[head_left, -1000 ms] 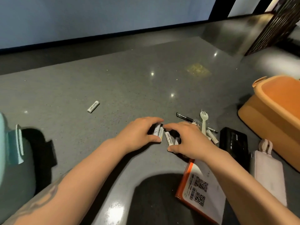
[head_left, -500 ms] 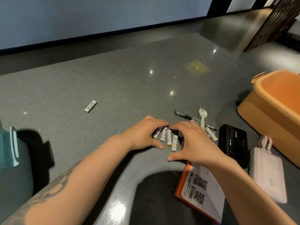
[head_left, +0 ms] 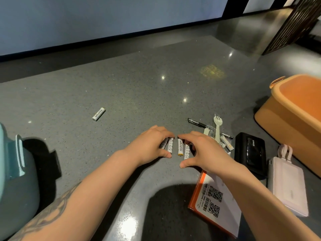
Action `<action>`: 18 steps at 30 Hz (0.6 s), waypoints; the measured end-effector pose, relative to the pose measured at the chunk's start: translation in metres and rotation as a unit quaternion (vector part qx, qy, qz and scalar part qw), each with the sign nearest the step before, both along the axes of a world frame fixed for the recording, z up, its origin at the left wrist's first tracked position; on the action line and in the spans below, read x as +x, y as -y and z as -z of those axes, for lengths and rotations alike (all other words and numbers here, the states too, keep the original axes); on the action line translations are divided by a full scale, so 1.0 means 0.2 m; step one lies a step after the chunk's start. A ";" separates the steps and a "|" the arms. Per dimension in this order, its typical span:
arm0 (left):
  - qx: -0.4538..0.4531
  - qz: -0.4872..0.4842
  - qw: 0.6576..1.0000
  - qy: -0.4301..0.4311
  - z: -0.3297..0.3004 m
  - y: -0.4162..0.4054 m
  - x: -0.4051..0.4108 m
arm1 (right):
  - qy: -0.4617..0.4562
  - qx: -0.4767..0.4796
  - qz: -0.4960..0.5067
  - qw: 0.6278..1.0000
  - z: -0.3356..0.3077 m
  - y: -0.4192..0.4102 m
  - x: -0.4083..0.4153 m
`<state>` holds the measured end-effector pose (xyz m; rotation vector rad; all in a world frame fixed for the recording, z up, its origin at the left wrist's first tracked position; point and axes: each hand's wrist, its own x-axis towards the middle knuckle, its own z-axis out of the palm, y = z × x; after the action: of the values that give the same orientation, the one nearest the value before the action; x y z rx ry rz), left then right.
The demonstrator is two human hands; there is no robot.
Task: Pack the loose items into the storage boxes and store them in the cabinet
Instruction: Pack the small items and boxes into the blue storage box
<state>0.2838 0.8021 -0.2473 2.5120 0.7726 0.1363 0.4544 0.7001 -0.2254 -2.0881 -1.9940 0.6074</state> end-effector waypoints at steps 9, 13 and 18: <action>0.035 -0.053 0.998 -0.011 0.01 0.08 -0.12 | 0.019 0.018 0.000 1.000 -0.02 -0.02 -0.05; 0.046 -0.058 0.997 -0.032 0.01 0.10 -0.16 | 0.014 0.030 0.013 0.999 -0.03 -0.01 -0.09; 0.072 -0.060 0.993 -0.075 -0.01 0.13 -0.23 | -0.007 0.053 0.018 0.998 -0.07 0.00 -0.17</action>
<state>0.2370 0.7765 -0.2451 2.6341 1.0087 0.0454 0.4214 0.7005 -0.2112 -2.0473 -1.9311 0.4969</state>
